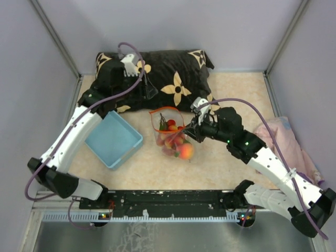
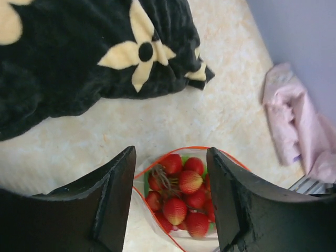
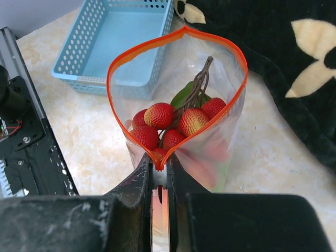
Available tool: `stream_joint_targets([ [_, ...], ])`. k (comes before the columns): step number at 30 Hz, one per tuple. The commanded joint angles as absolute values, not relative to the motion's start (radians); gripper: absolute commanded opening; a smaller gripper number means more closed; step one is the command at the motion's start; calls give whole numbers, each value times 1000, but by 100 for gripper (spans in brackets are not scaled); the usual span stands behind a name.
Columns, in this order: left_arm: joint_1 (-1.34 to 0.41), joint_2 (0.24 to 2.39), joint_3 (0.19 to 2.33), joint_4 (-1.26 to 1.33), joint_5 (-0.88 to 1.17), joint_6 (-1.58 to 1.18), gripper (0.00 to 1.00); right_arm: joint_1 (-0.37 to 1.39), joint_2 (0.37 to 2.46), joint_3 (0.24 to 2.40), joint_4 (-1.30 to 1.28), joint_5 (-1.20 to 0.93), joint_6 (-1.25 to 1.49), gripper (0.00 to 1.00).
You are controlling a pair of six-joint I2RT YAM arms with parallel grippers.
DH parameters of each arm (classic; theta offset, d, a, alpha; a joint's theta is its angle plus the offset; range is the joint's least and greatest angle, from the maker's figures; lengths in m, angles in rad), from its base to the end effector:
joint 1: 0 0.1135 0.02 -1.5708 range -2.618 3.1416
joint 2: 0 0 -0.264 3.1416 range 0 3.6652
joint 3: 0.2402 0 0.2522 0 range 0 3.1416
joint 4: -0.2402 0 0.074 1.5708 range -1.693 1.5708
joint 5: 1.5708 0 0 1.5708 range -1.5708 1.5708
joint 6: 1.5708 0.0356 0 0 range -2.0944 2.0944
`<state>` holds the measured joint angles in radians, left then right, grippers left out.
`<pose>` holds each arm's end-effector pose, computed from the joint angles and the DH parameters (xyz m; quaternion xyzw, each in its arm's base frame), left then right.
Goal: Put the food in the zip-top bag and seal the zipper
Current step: Zip the zipper food storage bag at the center of the board.
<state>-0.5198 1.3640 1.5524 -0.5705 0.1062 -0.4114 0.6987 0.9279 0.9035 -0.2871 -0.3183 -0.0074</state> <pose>0.2556 -0.1506 0.4359 0.0745 0.8245 -0.2903 0.4799 0.1542 0.1441 0.3458 -0.3635 0.7165 0.3175 0.5036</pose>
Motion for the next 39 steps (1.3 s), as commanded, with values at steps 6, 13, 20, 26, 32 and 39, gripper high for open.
stream_joint_targets([
  [6, -513, 1549, 1597, -753, 416, 47, 69, 704, 898, 955, -266, -366, -92, 0],
  [13, -513, 1598, 1564, -696, 466, 196, 72, 705, 906, 964, -273, -386, -121, 0],
  [20, -513, 1688, 1551, -680, 481, 282, 72, 704, 929, 974, -261, -411, -131, 0],
  [26, -509, 1761, 1626, -779, 431, 316, 41, 705, 940, 984, -275, -399, -159, 0],
  [32, -471, 1658, 1605, -845, 300, 274, 3, 693, 922, 978, -315, -345, -233, 0],
  [39, -471, 1492, 1523, -840, 307, 227, 1, 639, 919, 964, -259, -372, -303, 0],
])
